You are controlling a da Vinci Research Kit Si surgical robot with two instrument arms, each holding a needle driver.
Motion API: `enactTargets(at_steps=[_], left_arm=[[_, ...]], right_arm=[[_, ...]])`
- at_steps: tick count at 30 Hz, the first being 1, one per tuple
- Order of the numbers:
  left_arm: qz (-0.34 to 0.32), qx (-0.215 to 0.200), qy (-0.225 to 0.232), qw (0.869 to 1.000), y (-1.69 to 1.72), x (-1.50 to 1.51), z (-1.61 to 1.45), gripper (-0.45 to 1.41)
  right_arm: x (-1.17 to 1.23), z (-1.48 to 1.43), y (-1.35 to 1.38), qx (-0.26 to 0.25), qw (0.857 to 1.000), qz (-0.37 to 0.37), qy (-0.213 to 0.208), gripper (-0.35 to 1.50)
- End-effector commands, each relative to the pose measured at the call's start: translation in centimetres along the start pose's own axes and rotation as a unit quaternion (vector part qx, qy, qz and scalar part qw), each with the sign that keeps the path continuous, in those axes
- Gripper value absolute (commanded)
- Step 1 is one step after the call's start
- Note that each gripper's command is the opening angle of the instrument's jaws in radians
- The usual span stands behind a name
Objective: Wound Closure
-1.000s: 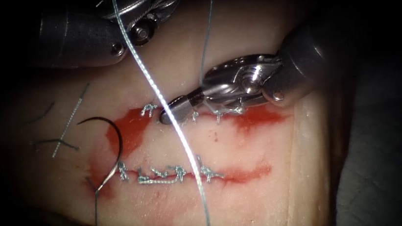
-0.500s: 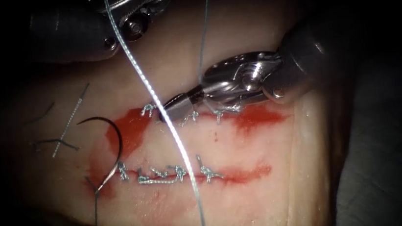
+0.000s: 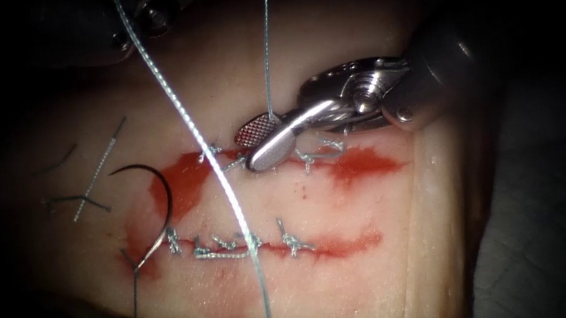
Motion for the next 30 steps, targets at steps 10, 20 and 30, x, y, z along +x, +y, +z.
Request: enactTargets(at_steps=[10,20,30], left_arm=[[0.030,-0.073,0.081,0.994,0.55,0.26,-0.30,-0.45],[0.148,-0.088,0.304,0.937,0.96,0.73,-0.68,-0.45],[0.366,-0.070,0.507,0.777,1.21,0.86,-1.02,0.44]], right_arm=[[0.14,-0.51,0.09,0.104,0.987,-0.013,-0.118,1.28],[0.12,-0.88,0.14,0.179,0.939,0.005,-0.294,1.31],[0.14,-0.90,0.14,0.199,0.932,-0.001,-0.302,1.33]])
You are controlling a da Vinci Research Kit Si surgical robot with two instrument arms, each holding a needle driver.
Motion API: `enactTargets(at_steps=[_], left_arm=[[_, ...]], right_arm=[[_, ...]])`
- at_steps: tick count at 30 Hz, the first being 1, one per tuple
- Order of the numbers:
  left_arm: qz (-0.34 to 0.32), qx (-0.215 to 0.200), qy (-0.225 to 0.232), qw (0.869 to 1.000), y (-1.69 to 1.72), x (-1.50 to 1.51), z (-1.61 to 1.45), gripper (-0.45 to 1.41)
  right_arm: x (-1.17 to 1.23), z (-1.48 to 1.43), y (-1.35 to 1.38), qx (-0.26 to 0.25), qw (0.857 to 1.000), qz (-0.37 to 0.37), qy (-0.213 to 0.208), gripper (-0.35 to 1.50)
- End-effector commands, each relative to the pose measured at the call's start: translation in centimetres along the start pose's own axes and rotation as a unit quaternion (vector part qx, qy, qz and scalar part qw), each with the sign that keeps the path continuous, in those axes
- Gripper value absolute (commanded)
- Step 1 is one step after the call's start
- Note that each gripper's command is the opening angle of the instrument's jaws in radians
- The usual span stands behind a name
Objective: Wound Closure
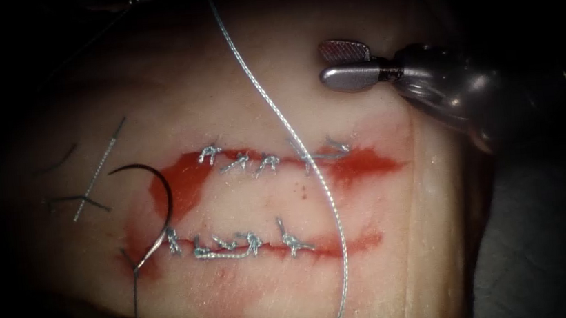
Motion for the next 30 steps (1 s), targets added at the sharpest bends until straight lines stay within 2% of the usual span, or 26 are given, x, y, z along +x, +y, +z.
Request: enactTargets(at_steps=[1,2,3,4,5,10,12,13,14,17,20,21,24,25,28,30], left_arm=[[0.014,0.011,0.011,1.000,0.00,0.01,0.05,0.54],[0.044,0.030,0.025,0.998,-0.04,0.04,0.03,0.73],[0.096,0.085,0.033,0.991,-0.12,0.09,0.01,0.96],[0.096,0.085,0.033,0.991,-0.12,0.09,0.01,0.96],[0.109,0.132,0.037,0.984,-0.21,0.13,-0.01,1.06],[0.137,0.274,0.077,0.949,-0.67,0.29,-0.18,1.18],[0.128,0.323,0.065,0.936,-0.77,0.24,-0.26,1.16],[0.117,0.343,0.033,0.931,-0.79,0.13,-0.33,1.18],[0.117,0.343,0.033,0.931,-0.79,0.13,-0.33,1.18],[0.112,0.343,-0.022,0.932,-0.75,-0.17,-0.44,1.13],[0.091,0.346,-0.054,0.932,-0.81,-0.51,-0.50,0.94],[0.079,0.352,-0.060,0.931,-0.86,-0.62,-0.50,0.91],[-0.005,0.374,-0.076,0.924,-1.02,-0.94,-0.52,0.61],[-0.019,0.374,-0.093,0.923,-1.04,-1.03,-0.53,0.59],[-0.058,0.371,-0.190,0.907,-0.98,-1.30,-0.64,0.49],[-0.077,0.365,-0.260,0.891,-0.90,-1.46,-0.72,0.46]], right_arm=[[0.06,0.09,-0.01,0.001,1.000,-0.002,-0.002,1.35],[0.06,0.08,-0.01,0.002,1.000,-0.003,-0.002,1.35],[0.06,0.08,-0.01,0.003,1.000,-0.004,-0.003,1.35],[0.06,0.08,-0.01,0.003,1.000,-0.004,-0.003,1.35],[0.06,0.08,-0.01,0.006,1.000,-0.004,-0.003,1.36],[0.05,0.04,-0.02,0.004,1.000,-0.004,-0.004,1.36],[0.05,0.03,-0.03,0.003,1.000,-0.004,-0.004,1.36],[0.04,0.01,-0.04,0.002,1.000,-0.004,-0.004,1.36],[0.04,0.01,-0.04,0.002,1.000,-0.004,-0.004,1.36],[0.03,-0.02,-0.06,0.000,1.000,-0.004,-0.003,1.36],[0.02,-0.05,-0.07,0.000,1.000,-0.006,-0.003,1.36],[0.02,-0.05,-0.07,0.000,1.000,-0.006,-0.003,1.36],[0.02,-0.06,-0.07,-0.001,1.000,0.000,-0.004,1.36],[0.02,-0.07,-0.07,-0.001,1.000,0.000,-0.004,1.36],[0.02,-0.09,-0.08,-0.002,1.000,0.003,-0.005,1.36],[0.01,-0.11,-0.08,-0.003,1.000,0.006,-0.006,1.36]])
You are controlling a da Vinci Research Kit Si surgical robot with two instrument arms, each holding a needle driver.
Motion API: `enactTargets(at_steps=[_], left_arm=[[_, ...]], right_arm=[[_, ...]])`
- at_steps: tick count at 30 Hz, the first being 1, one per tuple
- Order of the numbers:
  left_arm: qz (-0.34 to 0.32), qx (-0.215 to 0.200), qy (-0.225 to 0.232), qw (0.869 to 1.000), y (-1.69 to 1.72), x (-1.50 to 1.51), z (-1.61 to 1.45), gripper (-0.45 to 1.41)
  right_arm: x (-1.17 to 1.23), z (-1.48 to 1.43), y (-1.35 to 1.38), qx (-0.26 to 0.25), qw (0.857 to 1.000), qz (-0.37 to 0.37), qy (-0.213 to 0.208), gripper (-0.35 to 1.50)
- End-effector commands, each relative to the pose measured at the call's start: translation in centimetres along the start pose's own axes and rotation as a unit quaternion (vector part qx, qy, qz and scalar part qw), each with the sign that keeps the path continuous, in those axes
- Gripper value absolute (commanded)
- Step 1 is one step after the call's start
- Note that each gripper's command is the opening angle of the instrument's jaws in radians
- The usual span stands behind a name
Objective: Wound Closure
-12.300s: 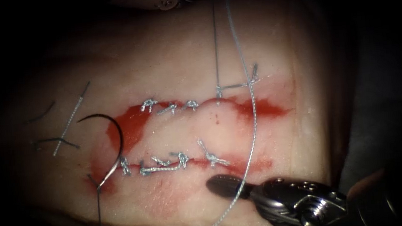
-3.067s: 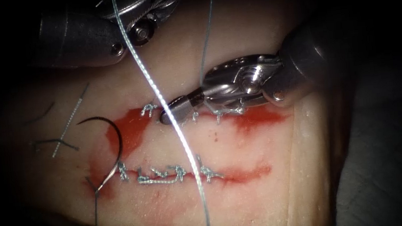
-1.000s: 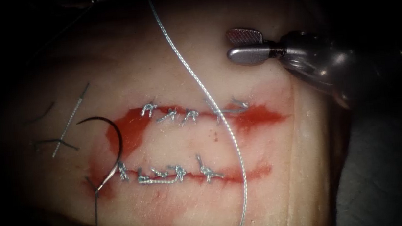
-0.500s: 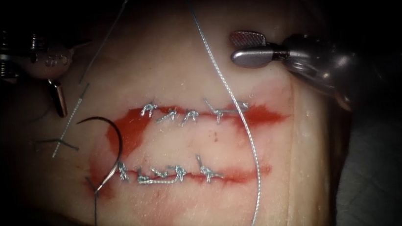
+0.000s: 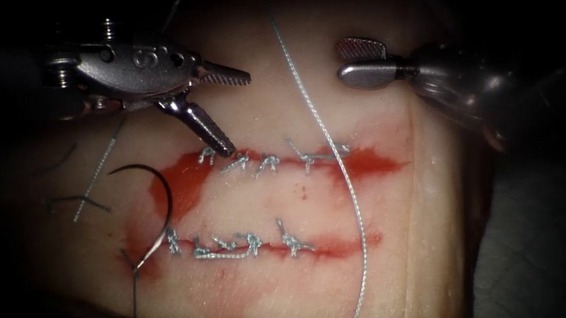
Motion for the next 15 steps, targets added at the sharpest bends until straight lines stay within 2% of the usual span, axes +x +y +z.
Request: enactTargets(at_steps=[1,3,4,6,8,9,11,13,15], left_arm=[[-0.008,-0.002,-0.047,0.999,0.05,-0.13,0.04,0.46],[-0.006,-0.009,-0.094,0.996,0.01,-0.30,0.04,0.54],[-0.004,-0.026,-0.112,0.993,-0.03,-0.42,0.05,0.61],[-0.008,-0.055,-0.121,0.991,-0.05,-0.57,0.06,0.69],[-0.014,-0.058,-0.129,0.990,-0.10,-0.72,0.06,0.64],[-0.017,-0.066,-0.128,0.989,-0.11,-0.78,0.06,0.51],[-0.044,-0.117,-0.122,0.985,-0.09,-0.90,0.09,-0.33],[-0.080,-0.188,-0.103,0.973,0.02,-1.00,0.20,-0.10],[-0.099,-0.240,-0.081,0.962,0.12,-1.00,0.35,-0.32]], right_arm=[[0.04,0.05,-0.02,-0.002,1.000,0.004,-0.003,1.36],[0.03,0.01,-0.04,-0.003,1.000,0.004,-0.005,1.36],[0.02,-0.03,-0.06,-0.004,1.000,0.004,-0.009,1.36],[0.00,-0.10,-0.09,-0.006,1.000,0.014,-0.019,1.36],[-0.05,-0.21,-0.13,-0.009,0.999,0.022,-0.031,1.35],[-0.08,-0.25,-0.16,-0.011,0.999,0.023,-0.036,1.33],[-0.15,-0.37,-0.21,-0.005,0.998,0.034,-0.044,1.31],[-0.19,-0.46,-0.25,0.000,0.998,0.043,-0.045,1.28],[-0.24,-0.56,-0.29,0.005,0.997,0.057,-0.045,1.24]])
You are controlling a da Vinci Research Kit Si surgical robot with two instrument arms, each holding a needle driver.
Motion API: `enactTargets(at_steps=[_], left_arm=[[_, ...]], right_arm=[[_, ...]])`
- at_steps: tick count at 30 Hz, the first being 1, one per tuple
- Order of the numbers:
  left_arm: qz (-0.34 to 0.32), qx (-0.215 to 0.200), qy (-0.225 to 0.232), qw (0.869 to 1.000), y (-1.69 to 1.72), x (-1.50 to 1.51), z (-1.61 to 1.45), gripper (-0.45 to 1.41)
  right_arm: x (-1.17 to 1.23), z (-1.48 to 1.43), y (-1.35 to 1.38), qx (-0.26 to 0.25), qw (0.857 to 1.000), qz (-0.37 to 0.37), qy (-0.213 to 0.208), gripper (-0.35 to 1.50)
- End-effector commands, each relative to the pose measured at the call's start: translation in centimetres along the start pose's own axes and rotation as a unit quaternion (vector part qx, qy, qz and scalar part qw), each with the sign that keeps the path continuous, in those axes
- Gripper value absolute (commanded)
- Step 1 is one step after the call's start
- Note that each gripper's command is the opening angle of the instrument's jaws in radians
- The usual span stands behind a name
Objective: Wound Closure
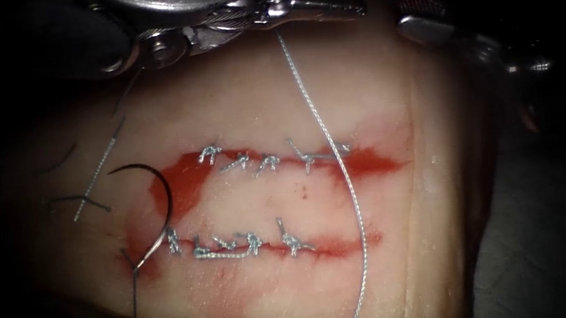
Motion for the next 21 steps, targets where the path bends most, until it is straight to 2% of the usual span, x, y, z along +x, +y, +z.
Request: enactTargets(at_steps=[1,2,5,7,8,10,11,12,13,15,17,19,21], left_arm=[[0.006,-0.017,0.011,1.000,0.05,0.05,0.16,-0.35],[0.004,-0.024,0.026,0.999,0.05,0.16,0.34,-0.38],[0.010,-0.023,0.038,0.999,0.05,0.35,0.48,-0.45],[0.029,-0.052,0.073,0.996,0.09,0.64,0.67,-0.45],[0.029,-0.052,0.073,0.996,0.09,0.64,0.67,-0.45],[0.046,-0.060,0.092,0.993,0.13,0.83,0.73,-0.43],[0.056,-0.060,0.116,0.990,0.18,1.01,0.70,-0.43],[0.059,-0.058,0.130,0.988,0.20,1.07,0.67,-0.45],[0.059,-0.058,0.130,0.988,0.20,1.07,0.67,-0.45],[0.064,-0.049,0.179,0.981,0.26,1.17,0.55,-0.45],[0.060,-0.017,0.210,0.976,0.29,1.19,0.45,-0.45],[0.057,0.016,0.221,0.973,0.32,1.18,0.31,-0.45],[0.055,0.028,0.220,0.974,0.33,1.16,0.26,-0.45]], right_arm=[[0.00,0.00,-0.06,0.002,1.000,0.011,0.000,1.24],[-0.05,-0.06,-0.07,0.008,1.000,0.016,-0.001,1.24],[-0.06,-0.09,-0.07,0.015,1.000,0.020,-0.003,1.23],[-0.05,-0.08,-0.06,0.027,0.999,0.021,-0.009,1.23],[-0.05,-0.08,-0.06,0.027,0.999,0.021,-0.009,1.23],[-0.03,-0.04,-0.03,0.034,0.999,0.019,-0.013,1.24],[0.00,0.00,0.00,0.038,0.999,0.019,-0.016,1.26],[0.01,0.02,0.01,0.038,0.999,0.018,-0.016,1.28],[0.01,0.02,0.01,0.038,0.999,0.018,-0.016,1.28],[0.03,0.05,0.03,0.040,0.999,0.018,-0.018,1.29],[0.05,0.07,0.05,0.041,0.999,0.018,-0.019,1.29],[0.06,0.09,0.06,0.040,0.999,0.023,-0.019,1.29],[0.07,0.10,0.06,0.038,0.999,0.025,-0.020,1.29]])
